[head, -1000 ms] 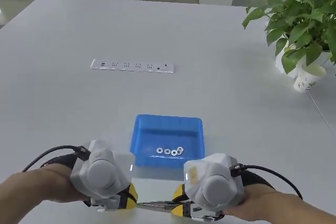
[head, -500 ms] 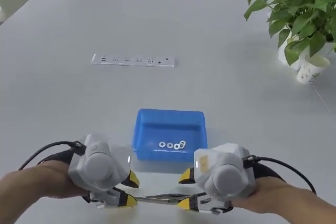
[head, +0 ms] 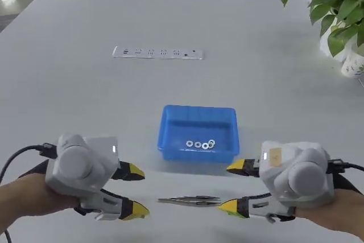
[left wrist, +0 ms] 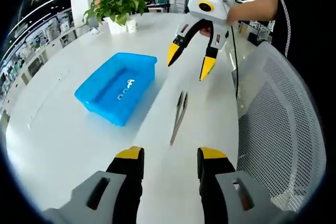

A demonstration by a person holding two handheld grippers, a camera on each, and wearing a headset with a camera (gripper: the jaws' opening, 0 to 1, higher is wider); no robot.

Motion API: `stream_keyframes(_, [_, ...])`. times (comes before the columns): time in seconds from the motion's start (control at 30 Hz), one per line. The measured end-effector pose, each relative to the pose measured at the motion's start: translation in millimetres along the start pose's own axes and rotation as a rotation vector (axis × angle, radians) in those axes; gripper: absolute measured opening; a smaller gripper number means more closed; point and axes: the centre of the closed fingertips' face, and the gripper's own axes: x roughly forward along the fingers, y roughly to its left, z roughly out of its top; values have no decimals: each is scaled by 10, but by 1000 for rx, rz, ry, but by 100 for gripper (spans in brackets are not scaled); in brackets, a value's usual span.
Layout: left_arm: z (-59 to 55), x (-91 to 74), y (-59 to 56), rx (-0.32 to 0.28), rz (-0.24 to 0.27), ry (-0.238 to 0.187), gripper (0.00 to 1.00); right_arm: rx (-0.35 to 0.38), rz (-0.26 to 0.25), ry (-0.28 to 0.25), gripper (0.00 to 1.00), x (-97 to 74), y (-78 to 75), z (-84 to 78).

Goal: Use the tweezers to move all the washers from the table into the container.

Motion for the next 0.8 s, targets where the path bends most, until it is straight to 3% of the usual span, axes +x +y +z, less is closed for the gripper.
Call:
stream_keyframes(0.23, [66, -177, 12, -32, 65, -74, 58, 54, -69, -50, 57, -197, -42, -93])
stream_keyframes(0.47, [133, -231, 44, -48, 111, -134, 75, 124, -141, -124, 70, -411, -133, -159])
stream_keyframes(0.63, [201, -267, 71, -53, 139, -185, 88, 153, -173, -163, 81, -491, -120, -152])
stream_keyframes(0.8, [232, -298, 92, -57, 159, -206, 99, 190, -198, -178, 94, -540, -114, -194])
